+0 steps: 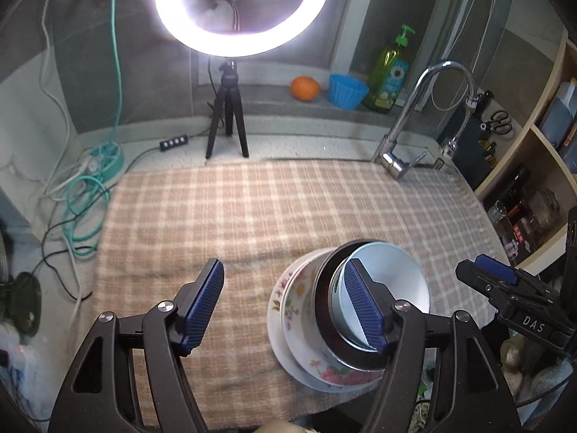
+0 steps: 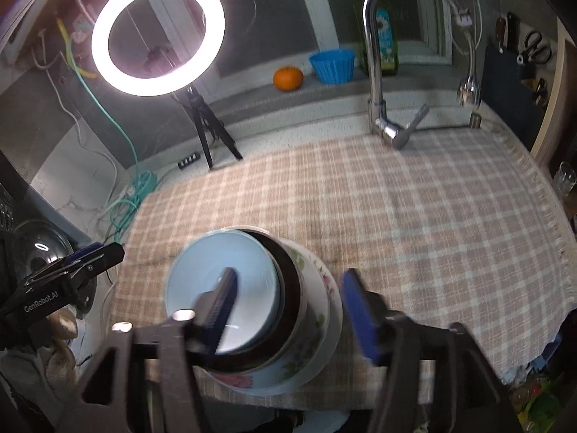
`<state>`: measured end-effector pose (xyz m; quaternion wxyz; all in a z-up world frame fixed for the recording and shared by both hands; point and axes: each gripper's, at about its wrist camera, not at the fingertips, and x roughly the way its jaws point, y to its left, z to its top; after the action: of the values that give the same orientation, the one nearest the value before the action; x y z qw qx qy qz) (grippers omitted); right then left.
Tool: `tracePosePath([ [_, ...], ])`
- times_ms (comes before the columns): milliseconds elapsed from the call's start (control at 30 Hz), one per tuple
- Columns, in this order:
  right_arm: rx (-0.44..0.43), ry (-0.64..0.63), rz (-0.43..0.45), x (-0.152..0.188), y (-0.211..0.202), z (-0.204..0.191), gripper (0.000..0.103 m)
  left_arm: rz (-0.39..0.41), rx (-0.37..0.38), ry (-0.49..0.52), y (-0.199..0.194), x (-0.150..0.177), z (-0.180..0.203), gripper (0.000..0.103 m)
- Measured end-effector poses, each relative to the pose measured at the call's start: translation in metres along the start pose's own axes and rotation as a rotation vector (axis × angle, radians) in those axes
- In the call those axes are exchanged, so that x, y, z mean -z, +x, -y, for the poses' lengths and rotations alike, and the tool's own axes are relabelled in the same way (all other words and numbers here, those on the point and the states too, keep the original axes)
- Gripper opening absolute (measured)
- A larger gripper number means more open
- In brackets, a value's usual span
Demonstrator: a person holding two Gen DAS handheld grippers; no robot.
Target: Organize plates and bowls
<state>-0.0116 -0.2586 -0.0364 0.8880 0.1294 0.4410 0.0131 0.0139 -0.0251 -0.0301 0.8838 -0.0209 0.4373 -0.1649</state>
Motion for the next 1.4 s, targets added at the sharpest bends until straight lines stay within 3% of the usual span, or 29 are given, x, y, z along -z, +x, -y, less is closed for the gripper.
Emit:
tracePosePath([
  [367,0.026,-0.035,0.037,-0.008,-0.008,-0.009,0.066,0.043,-0.002,0.002,-0.014,-0.006,0.002,0.069],
  [1400,0.034,-0.018,-0.001,-0.008,0.004,0.0,0.066,0.042,0.016,0.0,-0.014,-0.009,0.005,0.069],
])
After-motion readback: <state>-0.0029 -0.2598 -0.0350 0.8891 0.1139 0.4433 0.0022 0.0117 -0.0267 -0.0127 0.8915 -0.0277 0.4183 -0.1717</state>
